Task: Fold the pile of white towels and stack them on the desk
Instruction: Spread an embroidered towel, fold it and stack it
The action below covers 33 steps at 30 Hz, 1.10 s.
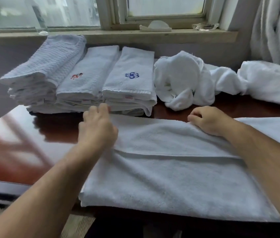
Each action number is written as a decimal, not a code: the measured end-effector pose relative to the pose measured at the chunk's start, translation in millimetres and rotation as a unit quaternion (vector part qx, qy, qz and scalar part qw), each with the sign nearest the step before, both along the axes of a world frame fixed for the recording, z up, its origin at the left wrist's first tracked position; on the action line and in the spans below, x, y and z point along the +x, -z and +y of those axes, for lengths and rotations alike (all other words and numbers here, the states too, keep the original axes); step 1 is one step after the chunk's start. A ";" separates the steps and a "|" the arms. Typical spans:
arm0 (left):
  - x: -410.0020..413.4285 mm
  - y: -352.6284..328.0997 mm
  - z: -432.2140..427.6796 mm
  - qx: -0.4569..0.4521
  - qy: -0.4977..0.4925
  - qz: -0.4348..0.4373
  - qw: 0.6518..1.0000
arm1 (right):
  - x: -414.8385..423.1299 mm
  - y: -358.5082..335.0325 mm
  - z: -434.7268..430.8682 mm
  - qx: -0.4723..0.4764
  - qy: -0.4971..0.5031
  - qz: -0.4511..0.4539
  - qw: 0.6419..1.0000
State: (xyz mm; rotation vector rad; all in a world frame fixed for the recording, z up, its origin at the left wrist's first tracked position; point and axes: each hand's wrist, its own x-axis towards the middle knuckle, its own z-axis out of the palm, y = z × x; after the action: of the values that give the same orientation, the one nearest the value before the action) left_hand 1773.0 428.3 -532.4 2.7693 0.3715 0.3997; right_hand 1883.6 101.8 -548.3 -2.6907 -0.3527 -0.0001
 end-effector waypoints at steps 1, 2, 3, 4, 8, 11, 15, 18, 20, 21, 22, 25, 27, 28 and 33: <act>2.3 -2.0 -15.0 -0.010 0.048 -0.043 0.998 | -0.1 -1.3 -6.0 0.015 0.011 -0.004 1.000; 6.1 -3.7 -32.0 -0.021 0.108 -0.071 0.991 | -0.6 -2.8 -13.5 0.029 0.023 -0.008 0.999; 11.7 -4.8 -50.0 -0.025 0.168 -0.081 0.982 | -1.8 -3.9 -22.7 0.040 0.034 -0.013 0.999; 19.6 -5.4 -68.1 -0.023 0.221 -0.078 0.972 | -3.6 -4.5 -32.8 0.051 0.041 -0.016 0.998; 59.3 -3.2 -128.9 -0.015 0.317 0.002 0.948 | -17.7 -0.7 -71.4 0.109 0.027 0.014 0.994; 81.8 4.0 -147.0 0.065 0.306 0.088 0.946 | -21.5 7.5 -83.9 0.079 0.015 -0.030 0.996; 90.1 14.7 -143.4 0.049 0.313 0.089 0.944 | -13.8 16.3 -86.8 0.081 0.046 -0.081 0.992; 93.0 18.7 -139.7 0.093 0.313 -0.019 0.945 | -3.7 17.6 -90.4 0.053 0.106 -0.069 0.991; 96.3 20.2 -141.5 0.097 0.298 -0.042 0.949 | 2.6 18.4 -87.2 0.006 0.120 -0.041 0.992; 98.4 21.7 -143.1 0.095 0.294 -0.026 0.951 | 5.2 19.0 -84.9 -0.004 0.122 -0.034 0.992; 100.4 23.6 -144.7 0.091 0.293 -0.002 0.952 | 6.5 19.1 -83.6 0.000 0.123 -0.033 0.992; 105.1 28.6 -146.0 0.055 0.289 0.031 0.955 | 8.2 17.6 -89.4 0.037 0.124 -0.032 0.991; 106.1 32.3 -145.6 0.051 0.290 0.035 0.955 | 8.7 16.3 -96.8 0.033 0.127 -0.032 0.991; 105.9 33.8 -145.7 0.053 0.291 0.035 0.955 | 9.1 16.6 -99.2 0.017 0.134 -0.039 0.990; 102.6 33.4 -142.6 0.008 0.313 -0.094 0.945 | 12.6 17.7 -101.4 0.011 0.173 -0.151 0.973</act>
State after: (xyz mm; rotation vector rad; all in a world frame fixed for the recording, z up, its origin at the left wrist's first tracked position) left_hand 1875.5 285.7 -565.8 2.6430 -0.5482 0.4877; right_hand 1896.2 0.4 -566.0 -2.6944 0.0324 -0.5164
